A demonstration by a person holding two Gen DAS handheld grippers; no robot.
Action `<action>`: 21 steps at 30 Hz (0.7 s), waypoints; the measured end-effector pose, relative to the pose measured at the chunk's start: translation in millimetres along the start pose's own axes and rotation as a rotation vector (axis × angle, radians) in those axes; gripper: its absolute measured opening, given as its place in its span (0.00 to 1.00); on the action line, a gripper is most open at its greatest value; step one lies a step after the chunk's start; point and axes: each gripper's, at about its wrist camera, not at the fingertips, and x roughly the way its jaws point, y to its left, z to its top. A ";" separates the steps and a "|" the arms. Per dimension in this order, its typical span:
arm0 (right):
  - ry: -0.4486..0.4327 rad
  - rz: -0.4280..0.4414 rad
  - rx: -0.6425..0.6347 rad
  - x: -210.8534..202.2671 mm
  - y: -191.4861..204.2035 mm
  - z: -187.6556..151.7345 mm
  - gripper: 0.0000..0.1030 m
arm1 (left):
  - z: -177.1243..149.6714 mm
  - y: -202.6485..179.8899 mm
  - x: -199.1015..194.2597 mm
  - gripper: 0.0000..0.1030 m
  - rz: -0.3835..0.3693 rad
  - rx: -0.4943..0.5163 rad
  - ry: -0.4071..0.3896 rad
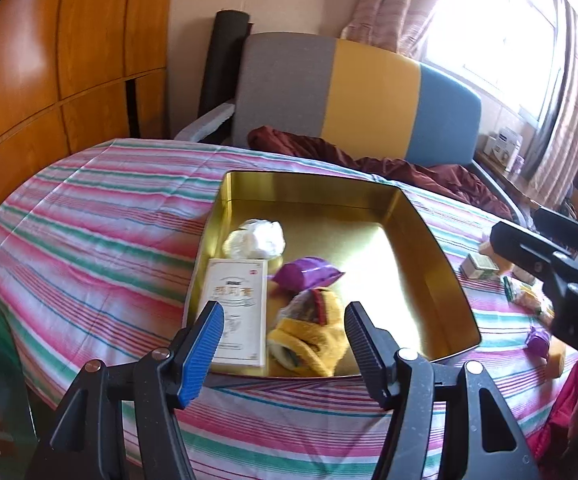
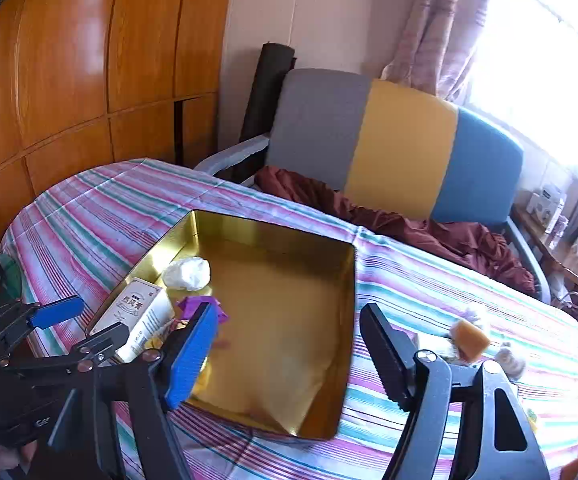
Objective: Organize objects
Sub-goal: 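Grasp the yellow sponge with the left gripper while right withdraws from the tray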
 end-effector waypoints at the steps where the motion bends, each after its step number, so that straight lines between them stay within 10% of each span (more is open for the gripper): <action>1: -0.006 -0.003 0.003 -4.4 -2.8 -0.9 0.73 | 0.8 -5.1 -0.1 0.62 -0.006 0.012 -0.001; 21: 0.040 -0.175 0.091 -42.2 -100.5 -42.8 0.80 | 12.8 -113.7 10.0 0.62 -0.175 0.235 0.020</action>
